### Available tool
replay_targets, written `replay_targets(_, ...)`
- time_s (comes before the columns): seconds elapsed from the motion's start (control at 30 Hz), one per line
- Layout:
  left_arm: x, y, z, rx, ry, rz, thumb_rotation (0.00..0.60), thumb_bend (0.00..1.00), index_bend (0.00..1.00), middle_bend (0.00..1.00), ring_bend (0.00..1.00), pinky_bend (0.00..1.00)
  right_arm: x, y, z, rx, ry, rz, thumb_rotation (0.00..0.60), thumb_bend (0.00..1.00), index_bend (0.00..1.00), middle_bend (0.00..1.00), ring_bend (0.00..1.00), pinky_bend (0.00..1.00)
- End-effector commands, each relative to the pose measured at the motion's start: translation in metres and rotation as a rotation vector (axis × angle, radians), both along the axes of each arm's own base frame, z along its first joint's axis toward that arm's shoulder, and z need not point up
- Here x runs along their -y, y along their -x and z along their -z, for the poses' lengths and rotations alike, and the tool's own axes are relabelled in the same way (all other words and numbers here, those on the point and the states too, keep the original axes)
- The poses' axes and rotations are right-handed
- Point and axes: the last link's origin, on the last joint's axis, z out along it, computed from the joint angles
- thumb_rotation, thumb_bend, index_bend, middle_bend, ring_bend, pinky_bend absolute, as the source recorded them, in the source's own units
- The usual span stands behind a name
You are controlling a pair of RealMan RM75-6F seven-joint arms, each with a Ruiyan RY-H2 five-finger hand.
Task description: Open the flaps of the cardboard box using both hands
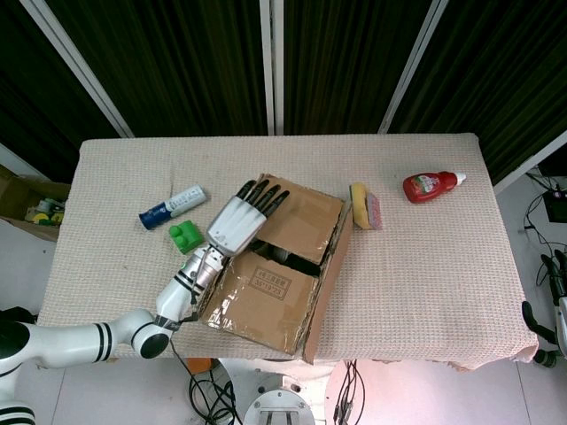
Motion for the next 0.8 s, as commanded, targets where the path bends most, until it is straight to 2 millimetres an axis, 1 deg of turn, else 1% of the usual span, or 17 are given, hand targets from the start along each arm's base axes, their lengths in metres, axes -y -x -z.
replay_targets(0.03,-0.007,-0.012,0.000,0.041,-0.005,0.009,0.489,0.20,0.07,0.11,0.09,0.18,0.001,0.001,0.001,0.002,-0.005,0.007,0.600,0.38,0.00,0.00,0.00,0.00)
replay_targets(0.13,-0.014,-0.023,-0.002,0.052,-0.005,0.016,0.496,0.23,0.07,0.11,0.09,0.18,0.002,0.004,0.002,0.007,-0.008,0.022,0.600,0.38,0.00,0.00,0.00,0.00)
replay_targets(0.27,-0.022,-0.039,-0.007,0.057,-0.015,0.030,0.498,0.25,0.07,0.11,0.09,0.18,0.003,0.006,0.002,0.009,-0.007,0.030,0.600,0.38,0.00,0.00,0.00,0.00)
replay_targets(0.47,-0.040,-0.067,-0.008,0.139,-0.038,0.037,0.500,0.25,0.07,0.11,0.09,0.18,0.004,0.006,0.004,0.012,-0.010,0.033,0.600,0.38,0.00,0.00,0.00,0.00)
replay_targets(0.63,-0.048,-0.091,-0.014,0.152,-0.085,0.077,0.502,0.25,0.07,0.11,0.09,0.18,0.005,0.007,0.003,0.012,-0.009,0.038,0.600,0.39,0.00,0.00,0.00,0.00)
replay_targets(0.8,-0.056,-0.111,-0.020,0.181,-0.115,0.062,0.501,0.25,0.07,0.11,0.08,0.18,0.005,0.008,0.001,0.018,-0.005,0.038,0.600,0.39,0.00,0.00,0.00,0.00)
